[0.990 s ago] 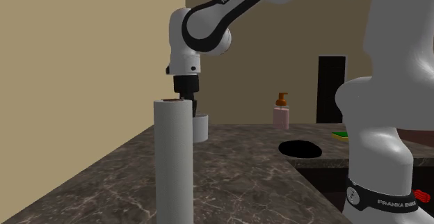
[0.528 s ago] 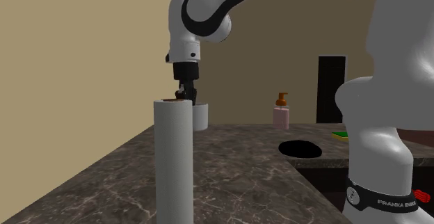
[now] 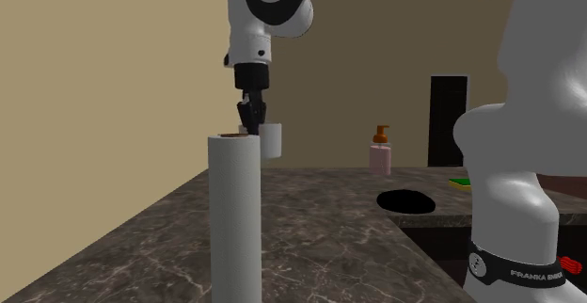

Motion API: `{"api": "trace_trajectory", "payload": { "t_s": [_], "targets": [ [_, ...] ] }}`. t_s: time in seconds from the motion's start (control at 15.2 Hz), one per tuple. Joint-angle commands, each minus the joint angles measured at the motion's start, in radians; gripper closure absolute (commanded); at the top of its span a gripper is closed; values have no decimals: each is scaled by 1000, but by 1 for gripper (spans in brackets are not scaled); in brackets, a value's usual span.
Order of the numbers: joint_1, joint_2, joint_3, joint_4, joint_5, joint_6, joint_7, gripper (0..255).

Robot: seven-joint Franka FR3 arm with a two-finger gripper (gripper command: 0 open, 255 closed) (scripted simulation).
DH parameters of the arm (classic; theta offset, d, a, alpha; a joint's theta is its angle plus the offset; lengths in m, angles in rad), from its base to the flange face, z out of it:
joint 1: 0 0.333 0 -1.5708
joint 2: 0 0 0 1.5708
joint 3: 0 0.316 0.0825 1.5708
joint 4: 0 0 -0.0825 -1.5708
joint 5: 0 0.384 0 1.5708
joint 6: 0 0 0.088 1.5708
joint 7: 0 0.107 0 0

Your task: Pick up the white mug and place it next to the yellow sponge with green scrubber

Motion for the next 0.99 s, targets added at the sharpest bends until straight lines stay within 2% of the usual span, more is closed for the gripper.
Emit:
{"api": "trace_trajectory", "payload": {
  "t_s": [0.0, 0.07, 0.4, 0.92],
  "targets": [
    [0, -3, 0, 23, 0, -26, -2, 255],
    [0, -5, 1, 29, 0, -34, -2, 255],
    [-45, -158, -39, -113, -48, -38, -59, 255],
    [-141, -388, -118, -283, -144, -81, -173, 255]
  ]
}}
